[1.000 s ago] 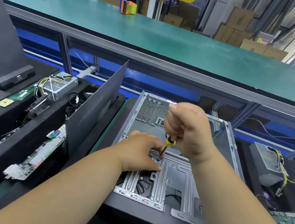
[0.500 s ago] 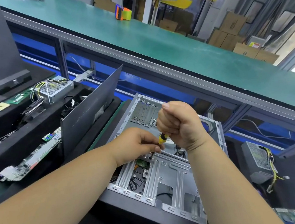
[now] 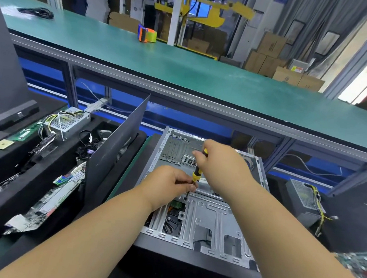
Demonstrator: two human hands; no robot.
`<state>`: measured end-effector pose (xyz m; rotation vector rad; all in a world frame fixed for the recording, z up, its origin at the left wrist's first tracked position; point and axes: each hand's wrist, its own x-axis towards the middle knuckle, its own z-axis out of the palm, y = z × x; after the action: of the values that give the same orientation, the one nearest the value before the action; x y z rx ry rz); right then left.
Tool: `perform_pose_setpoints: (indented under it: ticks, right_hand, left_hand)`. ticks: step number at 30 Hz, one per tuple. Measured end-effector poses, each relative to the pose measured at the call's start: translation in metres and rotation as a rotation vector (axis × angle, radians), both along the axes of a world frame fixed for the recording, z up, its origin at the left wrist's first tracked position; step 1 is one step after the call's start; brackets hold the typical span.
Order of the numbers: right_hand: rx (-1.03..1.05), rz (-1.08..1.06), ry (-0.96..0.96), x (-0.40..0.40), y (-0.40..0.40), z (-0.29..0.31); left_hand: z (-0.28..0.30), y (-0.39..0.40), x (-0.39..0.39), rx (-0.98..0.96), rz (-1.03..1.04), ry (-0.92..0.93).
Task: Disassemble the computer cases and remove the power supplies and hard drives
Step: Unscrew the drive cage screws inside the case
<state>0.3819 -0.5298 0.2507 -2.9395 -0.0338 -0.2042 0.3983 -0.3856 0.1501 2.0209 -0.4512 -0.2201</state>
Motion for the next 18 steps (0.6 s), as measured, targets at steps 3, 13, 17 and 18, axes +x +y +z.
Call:
perform_pose_setpoints:
  ticks: [3,13,17,18]
  right_hand:
    - [0.080,0.030,0.005,-0.006,0.001,-0.001]
    - [0.258,0.186,0.075,-0.018,-0.010,0.002]
    - [0.297,0.285,0.131,-0.017,-0.013,0.002]
    - [0.311,0.308,0.143,-0.016,-0.015,0.002]
  left_hand:
    - [-0.001,0.001,-0.003,0.418,-0.041,-0.203]
    - [-0.011,0.005,-0.009,0.375,-0.039,-0.280]
    - [-0.011,0.006,-0.009,0.372,-0.031,-0.295]
    - [-0.011,0.006,-0.008,0.374,-0.036,-0.302]
